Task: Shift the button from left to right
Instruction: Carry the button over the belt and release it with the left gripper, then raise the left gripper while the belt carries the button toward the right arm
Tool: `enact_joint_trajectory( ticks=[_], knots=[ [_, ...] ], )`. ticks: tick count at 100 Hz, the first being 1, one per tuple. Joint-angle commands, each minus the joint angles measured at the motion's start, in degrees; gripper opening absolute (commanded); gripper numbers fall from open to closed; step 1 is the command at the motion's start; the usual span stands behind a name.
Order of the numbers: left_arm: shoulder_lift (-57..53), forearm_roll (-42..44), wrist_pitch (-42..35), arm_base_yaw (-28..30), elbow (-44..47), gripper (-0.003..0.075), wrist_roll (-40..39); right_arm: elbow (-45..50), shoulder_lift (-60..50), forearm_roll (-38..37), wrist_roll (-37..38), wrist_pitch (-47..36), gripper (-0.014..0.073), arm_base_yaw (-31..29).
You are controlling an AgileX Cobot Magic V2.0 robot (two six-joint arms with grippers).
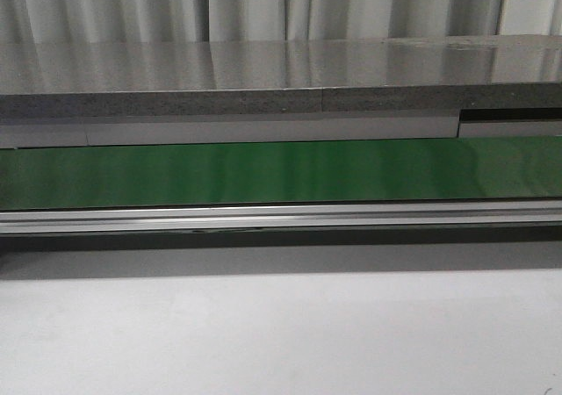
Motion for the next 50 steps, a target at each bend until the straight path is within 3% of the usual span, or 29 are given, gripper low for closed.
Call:
enact_joint_trajectory(
  ticks=[1, 24, 50],
  knots=[
    [-5.9, -1.8, -2.4, -0.3, -1.4, 0.0620, 0.7, -1.0, -1.0, -0.3, 0.0, -4.7, -0.0067, 0.2],
    [-14.7, -3.4, -6.5, -0.3, -0.7, 0.0620, 0.9, -1.0, -1.0, -0.3, 0.0, -4.7, -0.0067, 0.2],
    [-29.1, -4.9, -22.1, -2.4, 11.0, 0.0620, 1.0, -1.0, -1.0, -0.3, 0.0, -4.7, -0.0067, 0.2]
  ],
)
